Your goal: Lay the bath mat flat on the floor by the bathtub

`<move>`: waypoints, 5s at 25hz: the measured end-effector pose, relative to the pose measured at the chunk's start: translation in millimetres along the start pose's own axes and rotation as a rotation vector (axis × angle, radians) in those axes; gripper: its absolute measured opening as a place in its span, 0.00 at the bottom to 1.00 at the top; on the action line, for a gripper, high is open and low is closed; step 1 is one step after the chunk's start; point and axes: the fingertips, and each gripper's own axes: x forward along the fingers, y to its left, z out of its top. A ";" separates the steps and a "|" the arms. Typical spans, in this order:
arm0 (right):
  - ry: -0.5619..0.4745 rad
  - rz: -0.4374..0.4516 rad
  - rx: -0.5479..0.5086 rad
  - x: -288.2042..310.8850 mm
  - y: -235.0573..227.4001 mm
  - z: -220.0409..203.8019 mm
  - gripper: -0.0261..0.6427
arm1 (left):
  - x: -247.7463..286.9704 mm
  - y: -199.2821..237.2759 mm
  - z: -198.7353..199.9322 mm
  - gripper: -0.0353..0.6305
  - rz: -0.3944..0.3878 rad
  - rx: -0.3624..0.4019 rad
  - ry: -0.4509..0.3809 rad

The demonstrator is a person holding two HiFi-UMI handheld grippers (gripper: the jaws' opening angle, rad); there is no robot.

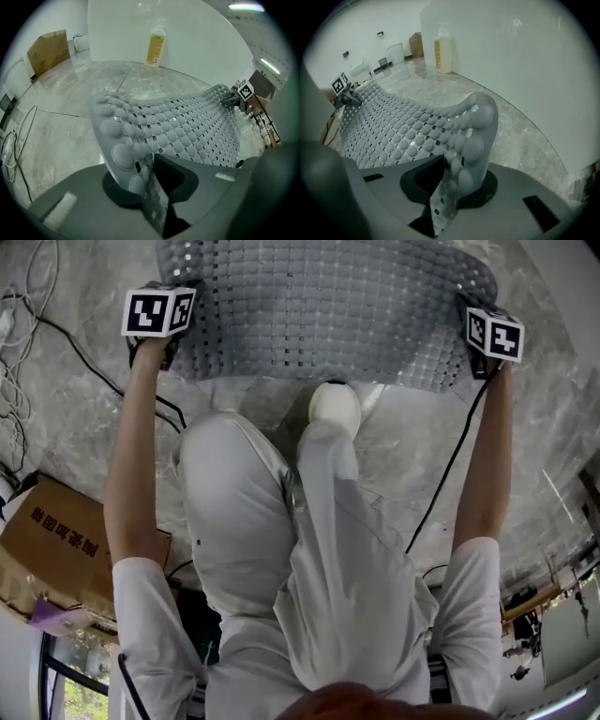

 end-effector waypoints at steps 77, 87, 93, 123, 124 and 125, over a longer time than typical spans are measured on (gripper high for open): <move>-0.089 0.111 0.302 -376.3 247.8 -10.7 0.04 | -323.6 -216.2 -47.4 0.05 -0.053 -0.519 -0.123; -0.471 0.097 0.250 -739.5 288.7 151.8 0.04 | -673.5 -280.1 66.6 0.05 -0.105 -0.304 -0.464; -0.793 -0.007 0.084 -902.8 289.3 245.1 0.04 | -844.5 -291.9 142.6 0.05 0.018 -0.073 -0.750; -1.241 -0.073 -0.137 -1126.4 398.2 258.4 0.04 | -1108.9 -388.1 127.3 0.05 0.023 0.201 -1.372; -1.239 -0.072 -0.137 -1126.2 394.3 259.5 0.04 | -1108.1 -390.1 131.8 0.05 0.022 0.205 -1.371; -1.237 -0.071 -0.138 -1126.1 390.5 260.7 0.04 | -1106.8 -392.2 136.2 0.05 0.018 0.206 -1.368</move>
